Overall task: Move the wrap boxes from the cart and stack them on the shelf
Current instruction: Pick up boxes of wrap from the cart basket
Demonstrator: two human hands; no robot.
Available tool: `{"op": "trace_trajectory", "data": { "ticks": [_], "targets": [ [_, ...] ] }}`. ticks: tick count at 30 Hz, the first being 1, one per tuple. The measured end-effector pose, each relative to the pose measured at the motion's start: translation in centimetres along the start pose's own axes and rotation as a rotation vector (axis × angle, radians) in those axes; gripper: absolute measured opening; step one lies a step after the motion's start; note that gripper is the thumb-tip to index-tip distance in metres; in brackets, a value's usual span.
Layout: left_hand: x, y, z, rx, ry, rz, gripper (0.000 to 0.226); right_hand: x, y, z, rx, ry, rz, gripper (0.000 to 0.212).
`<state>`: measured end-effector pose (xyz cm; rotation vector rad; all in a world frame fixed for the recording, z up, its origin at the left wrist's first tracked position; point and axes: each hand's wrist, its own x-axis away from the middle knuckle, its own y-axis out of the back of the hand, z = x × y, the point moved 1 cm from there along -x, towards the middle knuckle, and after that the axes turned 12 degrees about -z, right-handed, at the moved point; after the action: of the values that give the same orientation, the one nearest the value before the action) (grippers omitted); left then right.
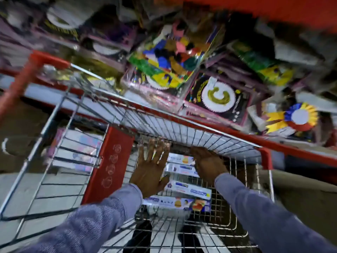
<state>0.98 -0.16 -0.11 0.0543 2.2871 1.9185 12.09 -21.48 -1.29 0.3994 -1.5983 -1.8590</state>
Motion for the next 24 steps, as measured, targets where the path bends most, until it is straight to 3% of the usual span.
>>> {"op": "trace_trajectory", "data": {
  "ticks": [4,10,17,24],
  "targets": [
    [-0.5,-5.2,1.4,-0.018,-0.022,0.098,0.081,-3.7,-4.9,-1.4,0.003,-0.105,0.194,0.059],
    [-1.2,-10.6,2.2,0.001,-0.13,0.171,0.066,-7.2,-11.3,-3.3,0.035,0.008,0.317,0.064],
    [-2.2,-14.2,1.4,0.081,-0.243,0.251,0.044,-8.8,-12.5,-6.1,0.066,0.13,0.293,0.07],
    [-3.9,-17.7,0.5,0.028,-0.209,0.306,0.058,-8.5,-9.8,-4.9,0.099,0.061,0.172,0.05]
  ]
}}
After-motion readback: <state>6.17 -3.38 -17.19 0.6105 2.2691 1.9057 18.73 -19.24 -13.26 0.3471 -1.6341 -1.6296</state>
